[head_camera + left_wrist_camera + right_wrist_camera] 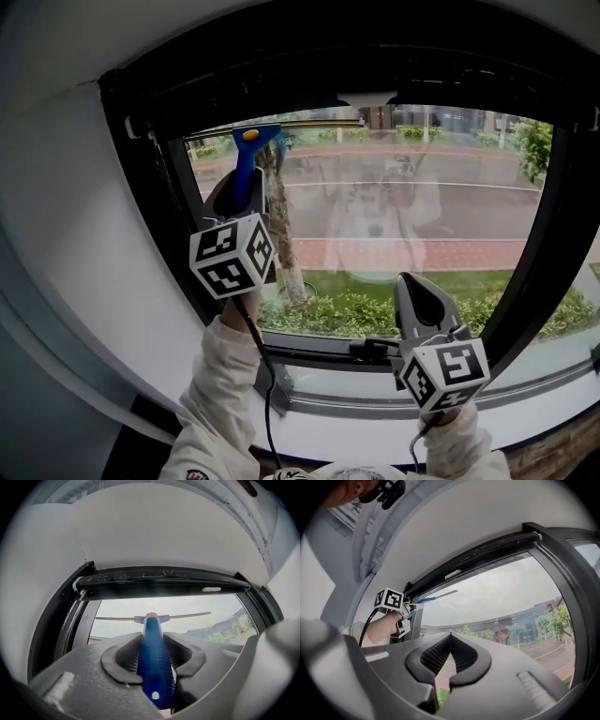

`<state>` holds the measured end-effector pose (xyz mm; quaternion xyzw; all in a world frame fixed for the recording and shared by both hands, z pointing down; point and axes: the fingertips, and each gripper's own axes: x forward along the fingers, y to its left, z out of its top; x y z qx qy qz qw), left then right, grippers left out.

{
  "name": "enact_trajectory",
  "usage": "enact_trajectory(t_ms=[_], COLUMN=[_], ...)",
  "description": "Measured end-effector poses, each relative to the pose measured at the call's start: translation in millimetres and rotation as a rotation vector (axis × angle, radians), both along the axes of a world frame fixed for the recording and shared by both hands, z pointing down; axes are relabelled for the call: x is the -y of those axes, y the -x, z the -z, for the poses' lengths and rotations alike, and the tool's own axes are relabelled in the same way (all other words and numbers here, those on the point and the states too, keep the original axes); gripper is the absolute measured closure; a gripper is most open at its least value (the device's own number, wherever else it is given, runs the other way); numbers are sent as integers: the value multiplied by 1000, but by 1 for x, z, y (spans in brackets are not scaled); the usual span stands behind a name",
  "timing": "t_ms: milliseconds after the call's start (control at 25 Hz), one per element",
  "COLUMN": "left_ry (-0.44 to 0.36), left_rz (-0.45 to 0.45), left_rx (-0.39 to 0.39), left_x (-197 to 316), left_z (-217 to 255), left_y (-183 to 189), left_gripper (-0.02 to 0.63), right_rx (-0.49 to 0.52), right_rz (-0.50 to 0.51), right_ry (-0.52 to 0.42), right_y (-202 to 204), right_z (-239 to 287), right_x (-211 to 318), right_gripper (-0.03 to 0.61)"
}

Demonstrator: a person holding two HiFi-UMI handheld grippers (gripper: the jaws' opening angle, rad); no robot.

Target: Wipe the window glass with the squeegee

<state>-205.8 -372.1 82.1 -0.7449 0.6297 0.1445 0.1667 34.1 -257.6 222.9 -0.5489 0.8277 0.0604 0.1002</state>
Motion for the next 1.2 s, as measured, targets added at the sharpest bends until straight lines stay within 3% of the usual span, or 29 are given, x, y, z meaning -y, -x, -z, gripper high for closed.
enact_trajectory(t_ms=[280, 600, 1200], left_ry=[22, 65, 132], left_rz=[2, 51, 52], left_rx=[-7, 47, 24], left_x=[-3, 1, -1], left_z=[-32, -95, -168], left_y=[-1, -7, -9], left_gripper=[468, 468, 468], right_rx=[-5, -29, -77], right_rz=[7, 2, -11], right_ry=[29, 26, 48], right_y=[5, 6, 10], right_z=[-11, -12, -27], right_x=[-3, -8, -9], right_gripper=[574, 574, 574])
